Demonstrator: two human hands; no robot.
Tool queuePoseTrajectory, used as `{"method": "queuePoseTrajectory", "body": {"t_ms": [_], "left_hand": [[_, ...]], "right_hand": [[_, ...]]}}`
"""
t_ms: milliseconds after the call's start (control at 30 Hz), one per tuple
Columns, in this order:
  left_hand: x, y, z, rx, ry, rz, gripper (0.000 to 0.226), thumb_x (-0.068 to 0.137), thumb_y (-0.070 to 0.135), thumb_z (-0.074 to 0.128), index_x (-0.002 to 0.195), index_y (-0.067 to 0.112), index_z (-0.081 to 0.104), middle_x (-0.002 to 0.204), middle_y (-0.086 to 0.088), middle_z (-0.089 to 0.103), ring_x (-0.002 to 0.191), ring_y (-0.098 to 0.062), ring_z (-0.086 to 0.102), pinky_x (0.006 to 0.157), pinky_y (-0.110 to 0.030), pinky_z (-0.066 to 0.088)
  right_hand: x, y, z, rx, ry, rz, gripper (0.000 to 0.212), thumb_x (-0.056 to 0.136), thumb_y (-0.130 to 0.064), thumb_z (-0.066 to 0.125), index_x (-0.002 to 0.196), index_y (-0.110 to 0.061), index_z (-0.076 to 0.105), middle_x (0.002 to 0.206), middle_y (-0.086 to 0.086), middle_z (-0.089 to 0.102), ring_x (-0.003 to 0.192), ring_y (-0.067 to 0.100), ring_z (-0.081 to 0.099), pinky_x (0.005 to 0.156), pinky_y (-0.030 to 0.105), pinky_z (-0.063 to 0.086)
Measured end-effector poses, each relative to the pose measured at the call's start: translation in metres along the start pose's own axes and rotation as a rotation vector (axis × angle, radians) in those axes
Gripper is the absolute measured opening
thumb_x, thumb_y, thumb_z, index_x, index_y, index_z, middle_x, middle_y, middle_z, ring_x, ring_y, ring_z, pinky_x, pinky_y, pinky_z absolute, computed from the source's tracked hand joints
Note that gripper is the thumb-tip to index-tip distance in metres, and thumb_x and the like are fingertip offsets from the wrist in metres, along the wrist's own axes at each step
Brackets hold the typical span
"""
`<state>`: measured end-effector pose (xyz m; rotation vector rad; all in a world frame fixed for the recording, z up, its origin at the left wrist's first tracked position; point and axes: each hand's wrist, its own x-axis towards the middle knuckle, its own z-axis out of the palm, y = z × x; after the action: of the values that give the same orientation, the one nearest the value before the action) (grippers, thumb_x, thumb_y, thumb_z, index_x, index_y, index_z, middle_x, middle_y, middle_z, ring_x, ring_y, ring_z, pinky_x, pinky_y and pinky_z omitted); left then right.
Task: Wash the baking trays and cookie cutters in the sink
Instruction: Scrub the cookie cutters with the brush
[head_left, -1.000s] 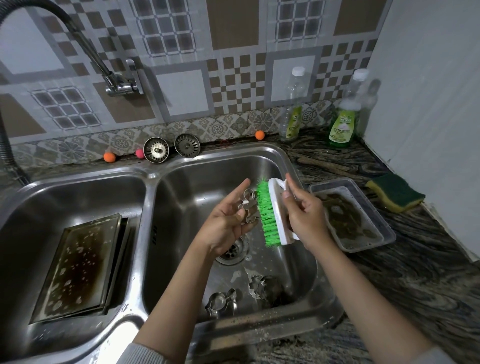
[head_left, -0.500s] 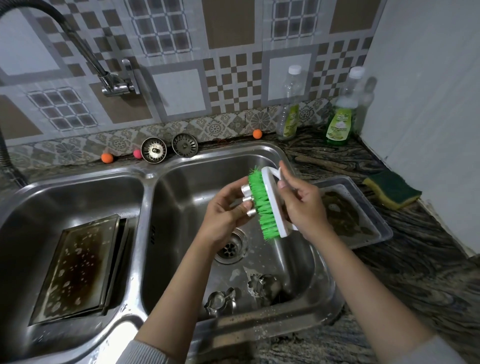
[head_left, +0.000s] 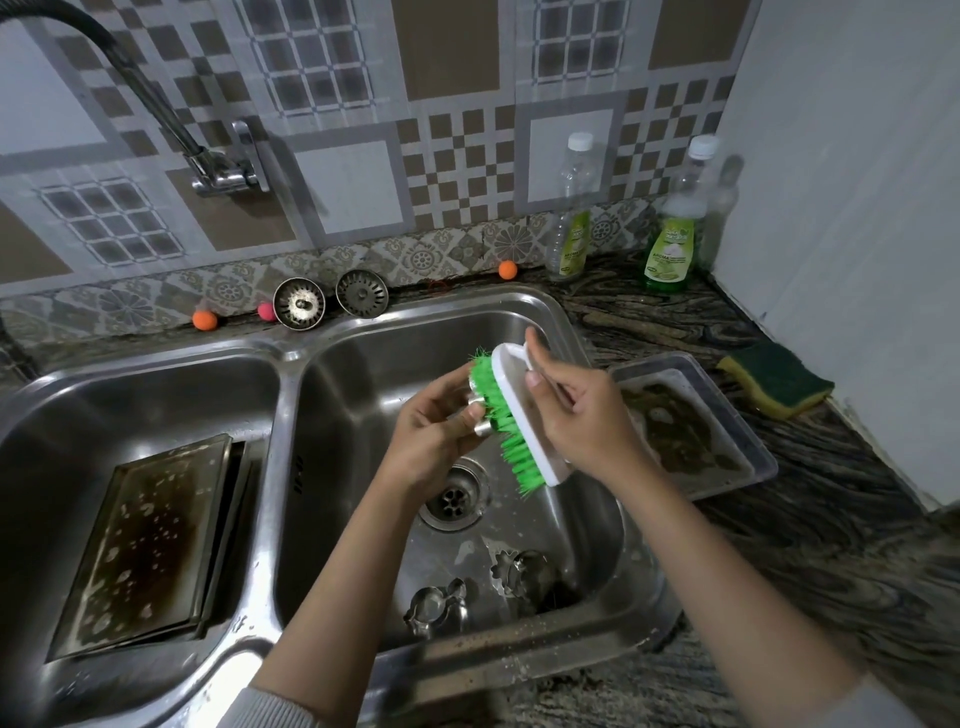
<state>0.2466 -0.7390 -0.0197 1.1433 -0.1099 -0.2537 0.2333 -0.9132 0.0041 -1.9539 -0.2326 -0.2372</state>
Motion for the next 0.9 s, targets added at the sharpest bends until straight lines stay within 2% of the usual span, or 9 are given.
{"method": "queuePoseTrajectory", "body": {"t_ms": [67,167,267,433,567,633,733,833,900], "left_hand": [[-0.003,-0.005,-0.003,-0.011,0.016,-0.003,0.051,0.076,0.001,0.061,0.126,0.006,0.055,0.106,-0.012,0.066,0.089,-0.02,0.068,0.072,-0.03,0.058],[-0.007,-0.012,-0.004,0.024,0.05,0.011,0.048,0.075,0.002,0.062,0.122,0.01,0.058,0.102,-0.007,0.069,0.088,-0.02,0.068,0.072,-0.03,0.058],[-0.009,-0.017,0.0,0.143,0.094,0.061,0.049,0.076,0.006,0.063,0.124,0.014,0.058,0.101,-0.004,0.07,0.088,-0.017,0.066,0.07,-0.029,0.054],[-0.012,-0.02,0.009,0.255,0.091,0.133,0.049,0.079,0.011,0.065,0.126,0.019,0.056,0.11,-0.012,0.067,0.096,-0.02,0.063,0.082,-0.032,0.053],[-0.015,-0.017,0.002,0.265,0.05,0.06,0.061,0.075,0.025,0.072,0.132,0.013,0.055,0.113,-0.021,0.065,0.1,-0.027,0.062,0.09,-0.048,0.05],[-0.016,-0.016,0.0,0.267,0.04,0.021,0.057,0.078,0.02,0.07,0.133,0.012,0.054,0.117,-0.025,0.062,0.099,-0.03,0.061,0.092,-0.053,0.048],[-0.016,-0.01,0.0,0.309,0.029,0.001,0.05,0.079,0.016,0.066,0.128,0.014,0.058,0.111,-0.022,0.064,0.095,-0.029,0.061,0.088,-0.049,0.05],[-0.015,-0.002,-0.002,0.347,0.01,-0.013,0.042,0.08,0.015,0.069,0.122,0.02,0.061,0.104,-0.015,0.066,0.093,-0.026,0.063,0.084,-0.042,0.052],[-0.016,0.001,-0.003,0.358,-0.019,-0.02,0.035,0.085,0.007,0.067,0.117,0.022,0.063,0.098,-0.008,0.067,0.091,-0.025,0.064,0.085,-0.042,0.052]], "right_hand": [[-0.003,0.002,0.0,-0.069,-0.001,0.006,0.044,0.095,-0.022,0.053,0.133,-0.038,0.035,0.084,-0.023,0.064,0.061,-0.007,0.058,0.061,0.031,0.053],[-0.007,0.002,0.006,-0.062,-0.006,0.039,0.045,0.095,-0.023,0.053,0.134,-0.037,0.036,0.102,0.001,0.072,0.086,0.013,0.069,0.079,0.042,0.057],[-0.01,0.001,0.01,-0.052,0.028,0.126,0.043,0.096,-0.02,0.051,0.138,-0.027,0.043,0.126,-0.004,0.061,0.102,0.005,0.063,0.087,0.032,0.054],[-0.001,-0.002,0.01,-0.114,0.108,0.168,0.041,0.096,-0.021,0.05,0.137,-0.02,0.049,0.132,-0.009,0.056,0.084,-0.004,0.059,0.068,0.002,0.045],[-0.005,-0.003,0.009,-0.189,0.105,0.13,0.039,0.096,-0.017,0.05,0.135,-0.016,0.052,0.11,-0.004,0.068,0.05,-0.009,0.05,0.046,0.006,0.036],[-0.007,-0.002,0.011,-0.212,0.121,0.142,0.039,0.096,-0.019,0.05,0.135,-0.018,0.052,0.119,-0.004,0.066,0.06,-0.01,0.058,0.05,0.008,0.039],[-0.009,-0.004,0.016,-0.192,0.153,0.21,0.04,0.097,-0.022,0.049,0.136,-0.022,0.05,0.132,-0.012,0.055,0.081,0.007,0.067,0.053,0.01,0.041],[-0.011,-0.004,0.019,-0.157,0.177,0.261,0.04,0.098,-0.022,0.048,0.137,-0.022,0.048,0.124,-0.006,0.063,0.044,-0.003,0.048,0.037,0.009,0.031],[-0.013,-0.001,0.02,-0.137,0.183,0.291,0.039,0.098,-0.023,0.048,0.137,-0.022,0.048,0.118,0.001,0.067,0.043,-0.005,0.042,0.04,0.007,0.033]]}}
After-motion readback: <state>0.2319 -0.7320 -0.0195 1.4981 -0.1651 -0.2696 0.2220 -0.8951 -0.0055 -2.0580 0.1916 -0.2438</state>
